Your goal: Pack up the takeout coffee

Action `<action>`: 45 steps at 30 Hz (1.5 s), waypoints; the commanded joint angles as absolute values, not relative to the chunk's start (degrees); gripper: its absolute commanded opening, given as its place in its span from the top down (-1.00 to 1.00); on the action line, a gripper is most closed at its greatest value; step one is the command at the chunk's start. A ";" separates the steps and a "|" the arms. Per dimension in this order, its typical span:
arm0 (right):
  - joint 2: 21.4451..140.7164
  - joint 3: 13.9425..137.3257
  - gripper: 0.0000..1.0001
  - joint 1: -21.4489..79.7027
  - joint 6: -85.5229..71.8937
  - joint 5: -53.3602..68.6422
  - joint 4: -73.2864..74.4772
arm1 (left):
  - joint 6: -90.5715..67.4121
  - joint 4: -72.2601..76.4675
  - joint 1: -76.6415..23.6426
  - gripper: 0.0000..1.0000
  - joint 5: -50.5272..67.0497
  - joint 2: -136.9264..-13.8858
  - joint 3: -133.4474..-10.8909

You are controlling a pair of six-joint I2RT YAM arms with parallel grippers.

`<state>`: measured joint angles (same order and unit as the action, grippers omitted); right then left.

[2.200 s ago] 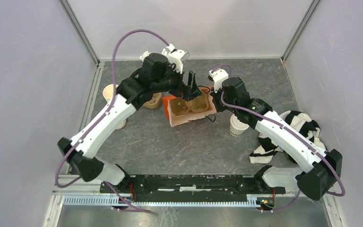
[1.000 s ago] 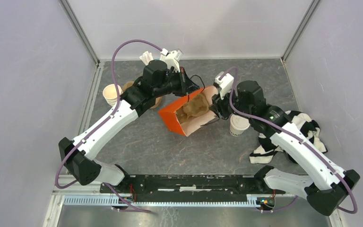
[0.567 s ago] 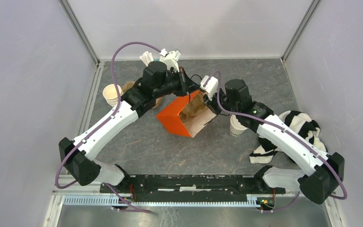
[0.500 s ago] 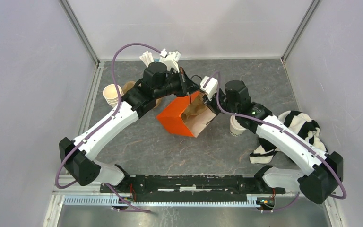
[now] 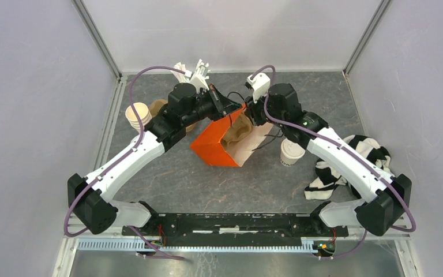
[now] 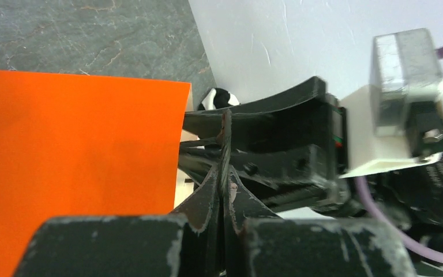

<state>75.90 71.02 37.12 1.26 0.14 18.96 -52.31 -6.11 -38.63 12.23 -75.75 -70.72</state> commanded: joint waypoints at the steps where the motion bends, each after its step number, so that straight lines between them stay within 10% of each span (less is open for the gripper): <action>1: 75.81 84.36 0.05 37.51 -7.38 -4.28 31.20 | -57.20 -2.07 -37.18 0.96 11.02 -74.27 -71.73; 9: 74.98 98.94 -0.75 37.36 -21.03 -17.94 60.07 | -56.64 -3.49 -36.30 0.96 10.50 -74.57 -72.77; 20: 65.86 75.41 -0.91 36.47 -38.68 -8.63 43.62 | -56.43 -4.66 -36.12 0.97 11.07 -75.20 -73.98; 23: 63.43 67.88 -0.67 36.33 -39.09 -9.15 32.64 | -56.25 -4.74 -36.12 0.96 11.03 -75.11 -74.26; 31: 63.22 75.19 1.00 36.39 -25.79 -10.84 23.41 | -54.85 -7.21 -35.54 0.96 7.97 -73.41 -76.59; 45: 63.71 79.81 1.00 36.38 -31.23 -4.19 29.25 | -63.52 -7.94 -35.26 0.96 3.68 -66.39 -72.79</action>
